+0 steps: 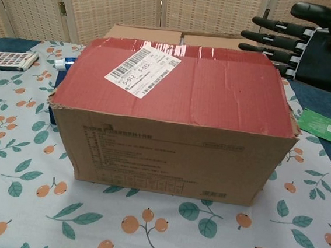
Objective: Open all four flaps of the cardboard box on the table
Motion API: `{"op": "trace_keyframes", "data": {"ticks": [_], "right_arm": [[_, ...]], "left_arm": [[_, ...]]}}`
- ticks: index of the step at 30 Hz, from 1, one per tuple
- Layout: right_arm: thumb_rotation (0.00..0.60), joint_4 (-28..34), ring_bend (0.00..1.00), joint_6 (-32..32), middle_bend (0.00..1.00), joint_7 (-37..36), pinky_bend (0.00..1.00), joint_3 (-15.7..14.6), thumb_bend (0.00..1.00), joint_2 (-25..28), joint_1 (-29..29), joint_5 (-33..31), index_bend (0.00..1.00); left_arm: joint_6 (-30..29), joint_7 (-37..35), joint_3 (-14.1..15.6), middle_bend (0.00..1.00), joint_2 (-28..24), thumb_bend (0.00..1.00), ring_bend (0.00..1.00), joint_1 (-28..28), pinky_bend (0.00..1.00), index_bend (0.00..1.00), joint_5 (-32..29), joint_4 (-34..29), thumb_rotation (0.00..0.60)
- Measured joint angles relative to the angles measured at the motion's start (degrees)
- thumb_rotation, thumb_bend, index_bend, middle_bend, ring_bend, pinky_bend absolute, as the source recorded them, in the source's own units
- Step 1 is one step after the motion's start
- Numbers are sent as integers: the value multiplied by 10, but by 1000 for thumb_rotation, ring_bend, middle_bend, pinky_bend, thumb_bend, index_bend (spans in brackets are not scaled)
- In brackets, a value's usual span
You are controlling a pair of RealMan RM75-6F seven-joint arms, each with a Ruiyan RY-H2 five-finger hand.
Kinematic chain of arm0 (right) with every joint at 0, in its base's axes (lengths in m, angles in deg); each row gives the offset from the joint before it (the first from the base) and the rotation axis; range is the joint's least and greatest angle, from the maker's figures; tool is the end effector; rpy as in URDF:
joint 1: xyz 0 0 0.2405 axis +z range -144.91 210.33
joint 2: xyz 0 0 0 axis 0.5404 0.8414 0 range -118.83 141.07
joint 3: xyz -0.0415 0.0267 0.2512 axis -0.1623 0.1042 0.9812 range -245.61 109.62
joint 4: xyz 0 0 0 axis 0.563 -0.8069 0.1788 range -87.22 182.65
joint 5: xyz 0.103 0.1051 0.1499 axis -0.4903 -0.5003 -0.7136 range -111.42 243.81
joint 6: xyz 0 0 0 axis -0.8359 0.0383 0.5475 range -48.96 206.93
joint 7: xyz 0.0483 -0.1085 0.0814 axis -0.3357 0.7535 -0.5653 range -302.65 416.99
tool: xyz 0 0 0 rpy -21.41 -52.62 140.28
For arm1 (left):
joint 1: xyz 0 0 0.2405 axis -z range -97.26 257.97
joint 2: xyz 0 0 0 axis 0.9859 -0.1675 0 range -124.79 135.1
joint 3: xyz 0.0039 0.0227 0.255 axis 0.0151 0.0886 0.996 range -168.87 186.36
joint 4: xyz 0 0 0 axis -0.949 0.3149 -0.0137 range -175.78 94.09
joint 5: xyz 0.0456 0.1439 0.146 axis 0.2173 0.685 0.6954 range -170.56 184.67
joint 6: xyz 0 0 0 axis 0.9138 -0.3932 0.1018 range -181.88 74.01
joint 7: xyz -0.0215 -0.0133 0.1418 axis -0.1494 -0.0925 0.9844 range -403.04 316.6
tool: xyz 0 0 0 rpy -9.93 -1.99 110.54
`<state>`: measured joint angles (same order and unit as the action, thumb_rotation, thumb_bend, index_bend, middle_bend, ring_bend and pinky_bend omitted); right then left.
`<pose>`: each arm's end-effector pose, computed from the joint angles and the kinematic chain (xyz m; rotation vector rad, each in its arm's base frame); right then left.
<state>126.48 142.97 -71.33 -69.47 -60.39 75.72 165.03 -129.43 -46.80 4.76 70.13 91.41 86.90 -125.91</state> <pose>-0.1824 -0.3353 0.0716 -0.6499 2.3330 -1.3594 -0.3355 0.2223 0.1571 -1.4157 -0.9538 -0.8145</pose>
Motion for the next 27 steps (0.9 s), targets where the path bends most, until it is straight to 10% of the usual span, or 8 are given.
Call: {"op": "trace_keyframes", "data": {"ticks": [27], "right_arm": [[600, 152, 85, 92, 0, 87, 37, -24, 345, 94, -8, 29, 0]], "left_arm": [[8, 20, 3, 0, 6, 342, 7, 7, 0, 0, 3, -3, 600]]}}
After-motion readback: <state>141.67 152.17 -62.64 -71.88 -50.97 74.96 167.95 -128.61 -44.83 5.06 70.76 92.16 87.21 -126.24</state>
